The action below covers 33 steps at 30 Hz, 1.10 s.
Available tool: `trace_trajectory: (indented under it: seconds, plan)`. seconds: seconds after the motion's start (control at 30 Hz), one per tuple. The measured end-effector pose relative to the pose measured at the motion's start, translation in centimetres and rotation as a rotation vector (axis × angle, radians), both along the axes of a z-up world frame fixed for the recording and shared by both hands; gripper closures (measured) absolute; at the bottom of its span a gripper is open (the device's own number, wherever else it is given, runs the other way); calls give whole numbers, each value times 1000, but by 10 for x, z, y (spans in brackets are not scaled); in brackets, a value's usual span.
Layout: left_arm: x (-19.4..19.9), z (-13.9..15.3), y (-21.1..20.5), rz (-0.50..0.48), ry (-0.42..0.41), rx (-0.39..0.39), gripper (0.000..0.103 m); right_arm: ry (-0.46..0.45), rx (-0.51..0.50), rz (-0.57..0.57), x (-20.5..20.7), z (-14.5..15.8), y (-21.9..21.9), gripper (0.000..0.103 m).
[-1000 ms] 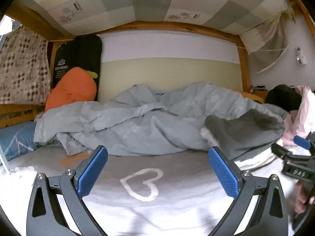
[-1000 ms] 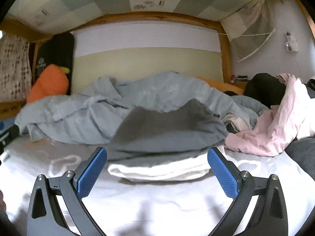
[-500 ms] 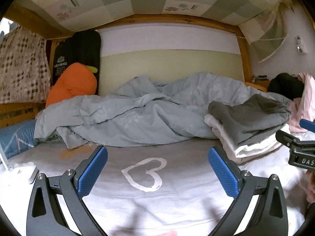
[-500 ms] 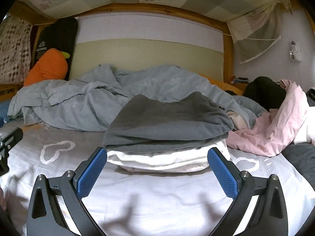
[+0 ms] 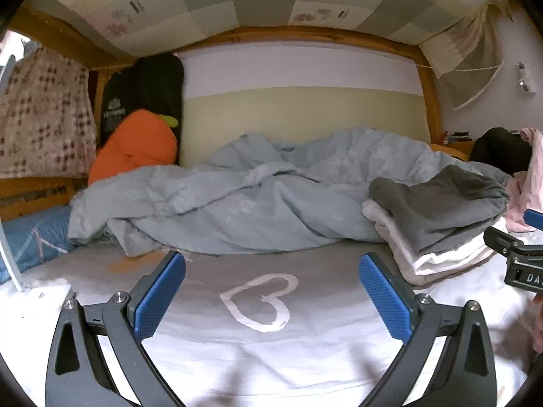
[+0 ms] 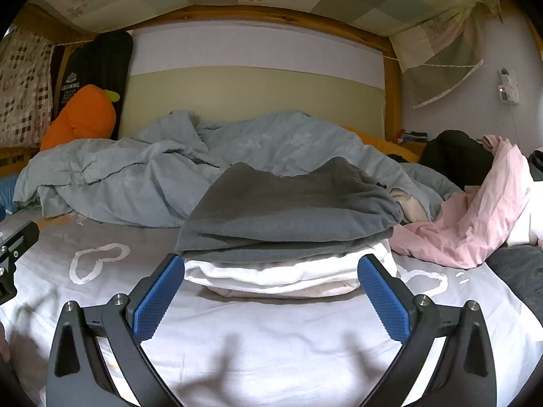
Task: Fold small clothes
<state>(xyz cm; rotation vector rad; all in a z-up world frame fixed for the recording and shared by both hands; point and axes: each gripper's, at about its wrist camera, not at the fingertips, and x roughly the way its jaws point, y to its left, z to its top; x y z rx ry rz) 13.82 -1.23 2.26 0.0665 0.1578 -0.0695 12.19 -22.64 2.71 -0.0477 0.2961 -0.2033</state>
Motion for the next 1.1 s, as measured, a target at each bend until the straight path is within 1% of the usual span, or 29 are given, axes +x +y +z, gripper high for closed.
trace_trajectory:
  seconds: [0.1,0.23,0.33,0.53,0.73,0.93,1.1]
  plan:
    - [3,-2,-1,-12,18,6,1,0,7,-3,-1,0,-1,0]
    - [16,-4,7,-6,78,-31,1,0,7,-5,-2,0,-1,0]
    - [15,-4,11,-6,76,-50,1,0,8,-5,-2,0,-1,0]
    - [15,-5,8,-20,84,-34,1,5,-2,-11,0,0,0,0]
    - [17,-5,10,-21,95,-42,1,5,1,-12,0,-1,0,0]
    - [23,-7,9,-19,134,-34,1,11,5,-13,-1,-1,0,0]
    - [24,-9,9,-21,132,-29,1,15,1,-15,0,-1,0,0]
